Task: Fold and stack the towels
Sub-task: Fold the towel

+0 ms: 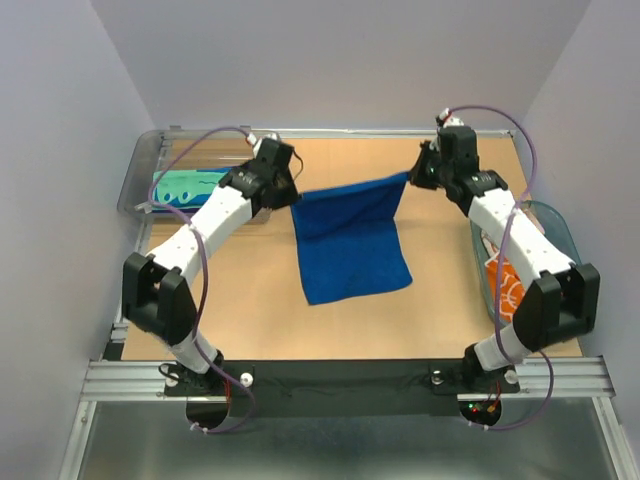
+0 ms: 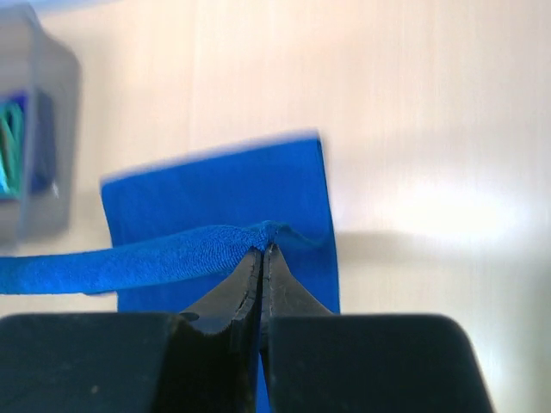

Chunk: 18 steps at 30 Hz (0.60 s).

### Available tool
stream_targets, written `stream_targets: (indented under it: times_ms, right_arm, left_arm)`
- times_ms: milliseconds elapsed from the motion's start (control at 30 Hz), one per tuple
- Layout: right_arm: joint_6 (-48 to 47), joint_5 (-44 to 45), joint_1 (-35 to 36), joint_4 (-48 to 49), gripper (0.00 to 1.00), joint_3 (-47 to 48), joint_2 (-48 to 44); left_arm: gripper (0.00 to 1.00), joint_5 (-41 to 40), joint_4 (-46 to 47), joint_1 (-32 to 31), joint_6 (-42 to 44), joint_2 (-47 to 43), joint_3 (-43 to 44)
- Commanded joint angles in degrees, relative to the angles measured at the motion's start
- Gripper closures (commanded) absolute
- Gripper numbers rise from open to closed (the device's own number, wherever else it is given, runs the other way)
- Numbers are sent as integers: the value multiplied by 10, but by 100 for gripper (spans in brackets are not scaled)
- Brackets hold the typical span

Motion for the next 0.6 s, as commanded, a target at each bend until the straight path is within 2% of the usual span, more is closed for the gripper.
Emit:
stream_targets:
  times_ms: [0,167,300,467,567]
  right_arm:
    - [-35,55,-2,60,99,131,81]
    - [-62,58,-7,106,99,257,189]
    - [-79,52,-11,151,100,336,262]
    - [-97,55,-22,182,99,418,330]
    - [-100,51,-31,210,100,430,353]
  left_arm:
    - [100,-9,-24,35,84,64,161]
    - [100,7,-37,93,106,153,341]
    - [100,30,-20,125,121,229,436]
    - [100,62,23,144,146,280,486]
    - [100,68,57,149,158,295,491]
